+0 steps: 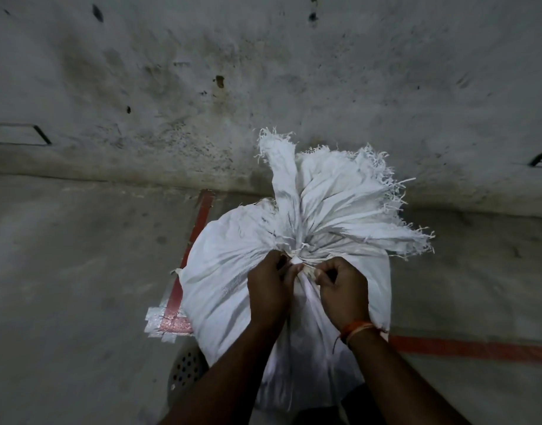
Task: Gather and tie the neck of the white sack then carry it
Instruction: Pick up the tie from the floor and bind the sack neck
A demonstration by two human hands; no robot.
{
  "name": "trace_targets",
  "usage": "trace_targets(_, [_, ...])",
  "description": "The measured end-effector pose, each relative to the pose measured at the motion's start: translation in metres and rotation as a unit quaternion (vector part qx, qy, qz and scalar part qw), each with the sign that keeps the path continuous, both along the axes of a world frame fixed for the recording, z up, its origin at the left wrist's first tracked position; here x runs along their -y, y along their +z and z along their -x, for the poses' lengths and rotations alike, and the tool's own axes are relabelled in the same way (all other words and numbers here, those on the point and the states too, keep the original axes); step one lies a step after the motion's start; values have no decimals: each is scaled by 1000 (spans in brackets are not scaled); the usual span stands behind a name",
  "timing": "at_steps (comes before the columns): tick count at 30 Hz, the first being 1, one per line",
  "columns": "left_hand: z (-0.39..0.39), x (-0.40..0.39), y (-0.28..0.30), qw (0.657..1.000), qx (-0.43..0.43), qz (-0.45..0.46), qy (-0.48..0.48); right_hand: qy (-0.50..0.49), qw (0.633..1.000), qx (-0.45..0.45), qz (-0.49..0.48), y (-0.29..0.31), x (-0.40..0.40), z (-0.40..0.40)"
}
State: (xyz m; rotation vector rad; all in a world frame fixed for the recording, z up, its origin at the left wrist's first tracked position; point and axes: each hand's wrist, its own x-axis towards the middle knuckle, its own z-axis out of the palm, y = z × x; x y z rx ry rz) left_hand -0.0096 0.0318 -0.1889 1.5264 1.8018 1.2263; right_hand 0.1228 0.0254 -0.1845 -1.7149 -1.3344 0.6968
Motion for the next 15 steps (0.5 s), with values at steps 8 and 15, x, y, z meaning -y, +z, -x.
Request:
trace_targets(8, [-2,-6,-12,998,-51,-33,3,22,985,152,75,13,0,-32])
trace_targets(15, [-3,-8,-13,997,-60,-54,-6,92,964,223,110,18,5,-41])
